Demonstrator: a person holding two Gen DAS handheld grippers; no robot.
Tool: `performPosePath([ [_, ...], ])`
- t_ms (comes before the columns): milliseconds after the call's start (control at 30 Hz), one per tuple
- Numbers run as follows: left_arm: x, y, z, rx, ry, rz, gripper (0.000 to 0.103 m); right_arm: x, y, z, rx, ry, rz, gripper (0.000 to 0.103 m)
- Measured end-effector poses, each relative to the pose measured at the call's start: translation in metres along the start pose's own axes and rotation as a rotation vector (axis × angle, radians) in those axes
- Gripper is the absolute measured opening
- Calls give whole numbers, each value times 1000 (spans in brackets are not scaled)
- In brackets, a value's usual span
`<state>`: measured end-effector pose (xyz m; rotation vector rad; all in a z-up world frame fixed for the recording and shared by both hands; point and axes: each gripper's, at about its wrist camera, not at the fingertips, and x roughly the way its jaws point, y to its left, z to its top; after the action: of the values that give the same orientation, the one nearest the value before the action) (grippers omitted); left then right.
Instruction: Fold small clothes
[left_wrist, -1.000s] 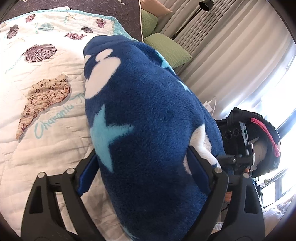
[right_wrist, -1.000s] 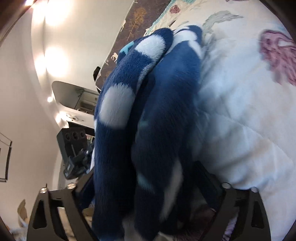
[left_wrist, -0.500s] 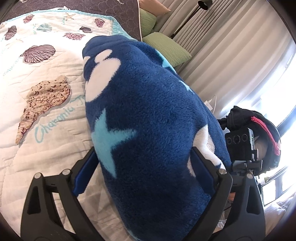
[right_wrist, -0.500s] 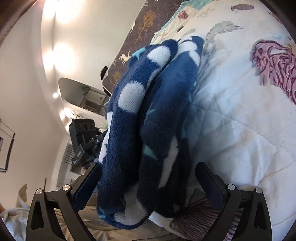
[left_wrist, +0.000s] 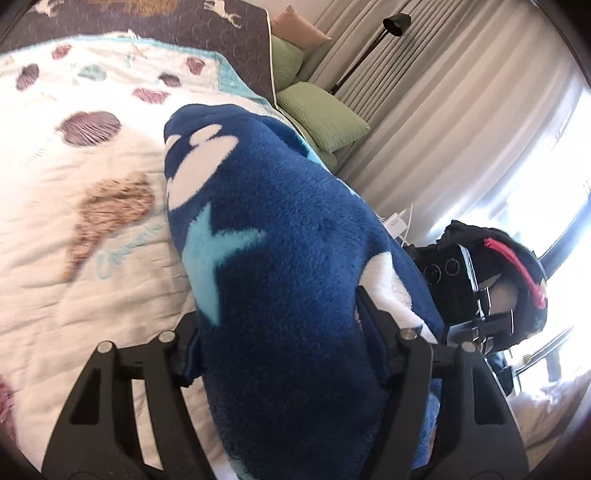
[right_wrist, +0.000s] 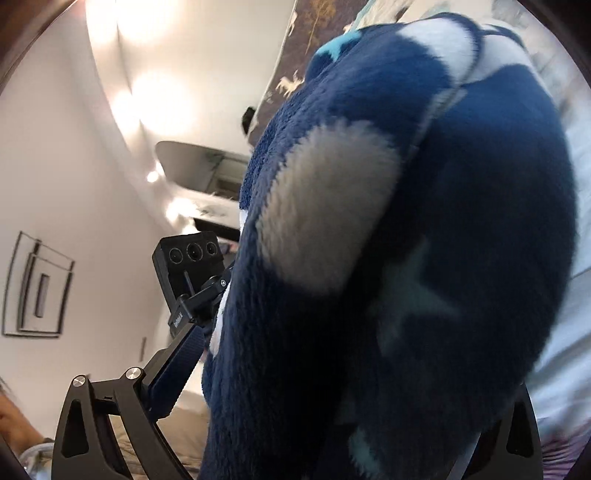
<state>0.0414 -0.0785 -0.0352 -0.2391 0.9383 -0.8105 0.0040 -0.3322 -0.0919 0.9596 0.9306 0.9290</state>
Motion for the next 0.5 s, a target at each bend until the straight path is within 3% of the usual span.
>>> performPosePath([
  [233, -7, 23, -31, -59, 19, 28, 70, 23, 2, -9, -23, 102, -114, 102],
  [500, -3, 27, -16, -43, 20, 41, 83, -3, -11, 13, 42, -2, -61, 101],
])
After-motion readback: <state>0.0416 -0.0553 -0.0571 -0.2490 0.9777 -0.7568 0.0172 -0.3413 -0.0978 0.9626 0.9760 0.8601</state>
